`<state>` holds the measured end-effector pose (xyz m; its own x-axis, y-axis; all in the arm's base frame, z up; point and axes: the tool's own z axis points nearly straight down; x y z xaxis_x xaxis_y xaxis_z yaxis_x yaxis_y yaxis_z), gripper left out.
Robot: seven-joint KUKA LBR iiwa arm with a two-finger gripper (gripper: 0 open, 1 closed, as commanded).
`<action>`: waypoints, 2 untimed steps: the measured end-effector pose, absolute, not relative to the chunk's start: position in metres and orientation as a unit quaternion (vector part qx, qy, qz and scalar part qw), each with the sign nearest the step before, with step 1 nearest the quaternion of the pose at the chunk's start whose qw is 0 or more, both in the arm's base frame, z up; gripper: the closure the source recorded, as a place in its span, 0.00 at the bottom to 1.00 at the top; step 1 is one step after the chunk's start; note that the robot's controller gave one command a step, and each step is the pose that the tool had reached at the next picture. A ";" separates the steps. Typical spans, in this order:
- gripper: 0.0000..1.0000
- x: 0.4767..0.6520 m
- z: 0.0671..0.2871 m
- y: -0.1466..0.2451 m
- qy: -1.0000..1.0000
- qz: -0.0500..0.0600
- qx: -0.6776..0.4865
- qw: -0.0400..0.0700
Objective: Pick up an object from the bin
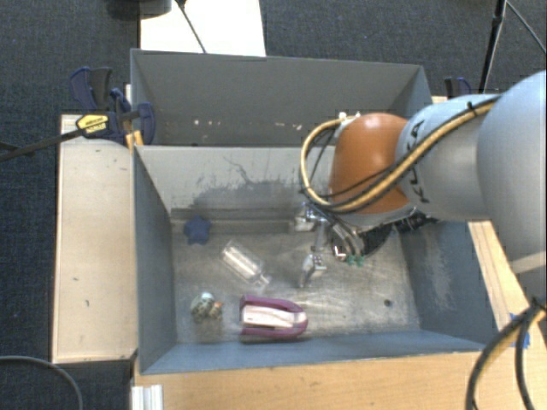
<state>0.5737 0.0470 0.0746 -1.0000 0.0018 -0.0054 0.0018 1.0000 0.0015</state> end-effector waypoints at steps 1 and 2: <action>0.00 0.569 0.099 0.003 0.999 0.000 0.047 0.004; 0.00 0.576 0.115 0.097 1.000 0.002 -0.016 0.003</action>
Offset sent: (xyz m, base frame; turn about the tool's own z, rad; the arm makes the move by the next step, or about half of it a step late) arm -0.0056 -0.0419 0.0231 0.0914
